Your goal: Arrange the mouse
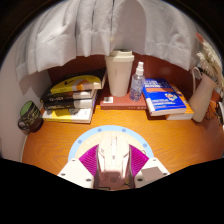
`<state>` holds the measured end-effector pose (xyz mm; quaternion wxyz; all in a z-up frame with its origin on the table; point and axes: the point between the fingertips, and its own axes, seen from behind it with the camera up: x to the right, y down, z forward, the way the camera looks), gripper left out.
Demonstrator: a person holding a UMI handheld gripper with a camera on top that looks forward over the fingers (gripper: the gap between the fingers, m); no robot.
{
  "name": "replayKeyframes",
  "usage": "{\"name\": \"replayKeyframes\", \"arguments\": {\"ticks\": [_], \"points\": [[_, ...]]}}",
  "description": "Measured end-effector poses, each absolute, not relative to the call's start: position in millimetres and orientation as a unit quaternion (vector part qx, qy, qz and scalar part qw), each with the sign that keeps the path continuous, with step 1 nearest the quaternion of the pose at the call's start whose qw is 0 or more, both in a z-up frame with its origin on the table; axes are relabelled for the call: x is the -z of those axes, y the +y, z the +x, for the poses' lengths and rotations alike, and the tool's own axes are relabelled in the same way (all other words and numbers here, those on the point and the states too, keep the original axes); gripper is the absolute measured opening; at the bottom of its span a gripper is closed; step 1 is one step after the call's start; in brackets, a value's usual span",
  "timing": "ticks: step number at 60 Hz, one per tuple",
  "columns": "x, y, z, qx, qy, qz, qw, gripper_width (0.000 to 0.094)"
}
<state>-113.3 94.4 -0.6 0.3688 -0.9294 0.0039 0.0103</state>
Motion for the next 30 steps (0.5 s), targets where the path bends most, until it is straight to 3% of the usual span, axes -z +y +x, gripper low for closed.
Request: {"name": "replayKeyframes", "arguments": {"ticks": [7, 14, 17, 22, 30], "points": [[11.7, 88.5, -111.6, -0.003, -0.003, -0.928, 0.372, 0.0403], [12.4, 86.8, -116.0, -0.015, -0.002, -0.929, 0.371, 0.0504], [9.4, 81.6, -115.3, -0.018, -0.001, -0.932, 0.362, 0.0624], [-20.0, 75.0, -114.0, -0.016, 0.003, -0.924, 0.382, 0.0826], [-87.0, 48.5, -112.4, -0.010, -0.013, -0.908, 0.418, 0.0836]]}}
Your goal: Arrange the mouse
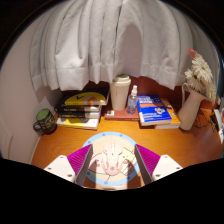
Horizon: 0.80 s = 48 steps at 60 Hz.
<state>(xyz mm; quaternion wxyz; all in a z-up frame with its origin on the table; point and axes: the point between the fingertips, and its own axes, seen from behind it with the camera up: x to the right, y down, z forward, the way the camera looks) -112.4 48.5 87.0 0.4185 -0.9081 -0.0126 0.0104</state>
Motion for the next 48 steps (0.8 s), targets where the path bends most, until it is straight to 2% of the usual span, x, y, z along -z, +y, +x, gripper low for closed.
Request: {"name": "replayKeyframes", "arguments": {"ticks": [12, 19, 30, 48], "points": [[-192.3, -19.3, -113.5, -0.031, -0.009, -0.882, 0.470, 0.0851], [-229.4, -61.2, -107.7, -0.035, -0.008, -0.874, 0.485, 0.0848], [-260.9, -110.9, -96.5, -0.040, -0.019, -0.862, 0.505, 0.0849], [-271.5, -154.2, -71.4, -0.039, -0.007, -0.856, 0.516, 0.0848]]}}
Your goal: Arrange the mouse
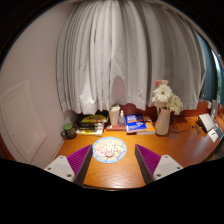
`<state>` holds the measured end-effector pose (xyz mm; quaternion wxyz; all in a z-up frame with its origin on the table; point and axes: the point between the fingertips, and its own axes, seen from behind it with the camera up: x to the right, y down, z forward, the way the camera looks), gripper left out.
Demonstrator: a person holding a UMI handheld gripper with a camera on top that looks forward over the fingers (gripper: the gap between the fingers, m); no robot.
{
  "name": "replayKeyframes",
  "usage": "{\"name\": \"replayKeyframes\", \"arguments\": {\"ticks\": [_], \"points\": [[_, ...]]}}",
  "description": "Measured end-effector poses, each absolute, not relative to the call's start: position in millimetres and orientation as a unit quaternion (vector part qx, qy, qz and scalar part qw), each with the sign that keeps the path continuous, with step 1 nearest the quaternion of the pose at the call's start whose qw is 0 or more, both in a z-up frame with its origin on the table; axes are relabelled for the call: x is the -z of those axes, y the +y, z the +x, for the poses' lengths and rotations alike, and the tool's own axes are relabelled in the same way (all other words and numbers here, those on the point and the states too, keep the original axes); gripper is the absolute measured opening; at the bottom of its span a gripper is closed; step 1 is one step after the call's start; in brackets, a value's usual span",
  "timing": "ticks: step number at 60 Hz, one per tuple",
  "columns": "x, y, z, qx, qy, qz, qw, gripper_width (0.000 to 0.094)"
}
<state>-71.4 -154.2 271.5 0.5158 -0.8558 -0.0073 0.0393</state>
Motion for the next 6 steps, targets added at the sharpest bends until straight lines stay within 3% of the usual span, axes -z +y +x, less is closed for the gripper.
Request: {"name": "replayKeyframes", "arguments": {"ticks": [6], "points": [[-272.9, -160.2, -66.3, -0.039, -0.004, -0.855, 0.518, 0.0847]]}}
